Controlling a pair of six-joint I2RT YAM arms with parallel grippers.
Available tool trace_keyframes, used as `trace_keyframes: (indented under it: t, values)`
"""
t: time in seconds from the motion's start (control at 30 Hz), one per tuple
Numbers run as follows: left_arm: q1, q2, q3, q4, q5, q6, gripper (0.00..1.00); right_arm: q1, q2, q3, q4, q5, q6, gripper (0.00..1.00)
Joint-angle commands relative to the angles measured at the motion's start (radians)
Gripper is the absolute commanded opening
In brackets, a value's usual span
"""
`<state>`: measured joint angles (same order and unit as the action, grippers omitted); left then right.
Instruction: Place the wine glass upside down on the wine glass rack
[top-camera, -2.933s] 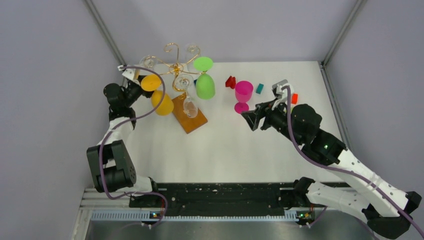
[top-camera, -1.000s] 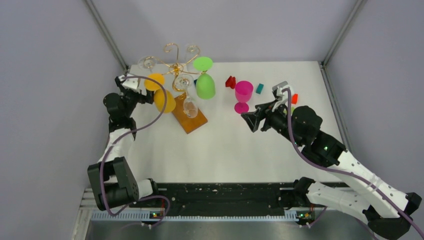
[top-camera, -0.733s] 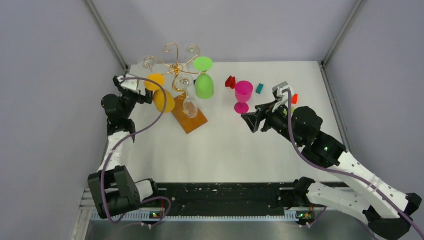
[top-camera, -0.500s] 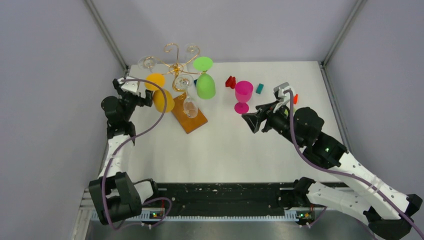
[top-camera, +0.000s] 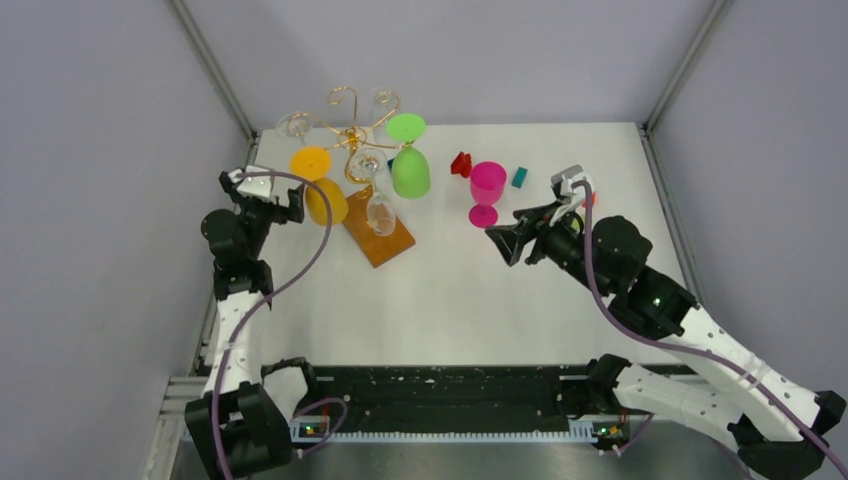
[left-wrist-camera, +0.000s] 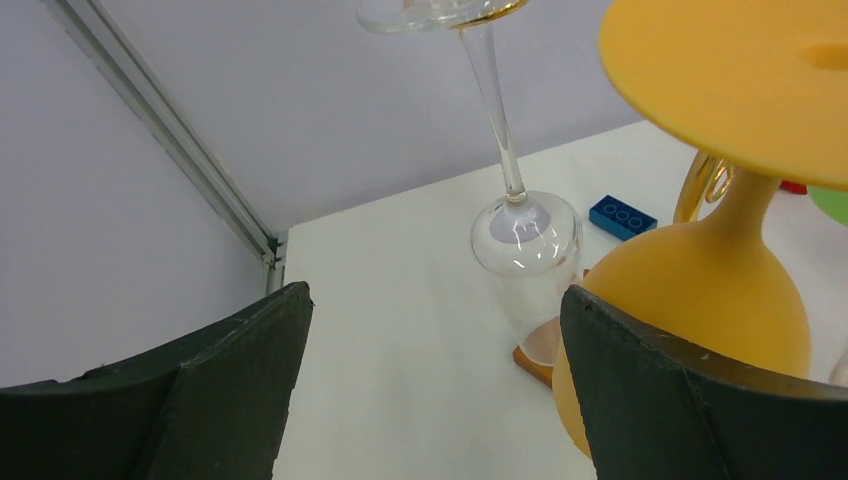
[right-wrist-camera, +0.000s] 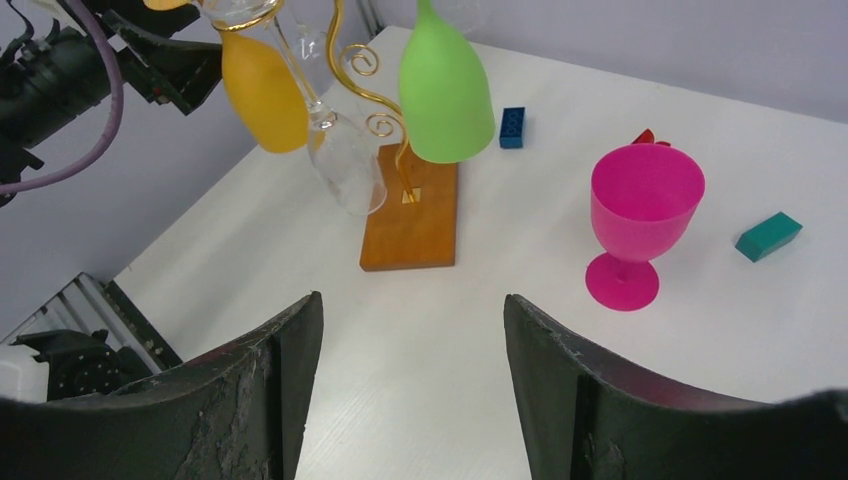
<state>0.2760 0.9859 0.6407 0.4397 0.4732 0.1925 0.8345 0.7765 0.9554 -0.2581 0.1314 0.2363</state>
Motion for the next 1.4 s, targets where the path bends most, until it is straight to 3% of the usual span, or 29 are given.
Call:
trace_keyframes:
  t: [0.0,0.3,0.47,0.7,0.9,1.07,1.37]
  values:
    - [-0.001,-0.081,0.002,-0.024,-0.063,-0.045,0.99,-0.010,-0.027,-0.006,0.040,0.040,0.003,0.66]
    - [0.000,-0.261,-0.007,-0.161,-0.241,-0.183,0.99,-0.010,0.033,0.064,-0.078,0.231,0.102,0.66]
    - [-0.001,-0.362,-0.031,-0.231,-0.239,-0.272,0.99,-0.027,0.143,0.137,-0.127,0.244,0.096,0.66]
    - [-0.048,-0.475,0.015,-0.459,-0.426,-0.345,0.99,-0.281,0.325,0.256,-0.138,0.073,0.121,0.66]
    - [-0.069,-0.483,0.161,-0.730,-0.664,-0.565,0.99,-0.469,0.500,0.306,-0.136,-0.056,0.117,0.66]
    - [-0.069,-0.464,0.288,-0.852,-0.618,-0.611,0.99,-0.515,0.571,0.311,-0.090,-0.117,0.118,0.66]
    - [-0.069,-0.468,0.441,-0.898,-0.481,-0.660,0.99,-0.526,0.705,0.360,-0.031,-0.198,0.136,0.66]
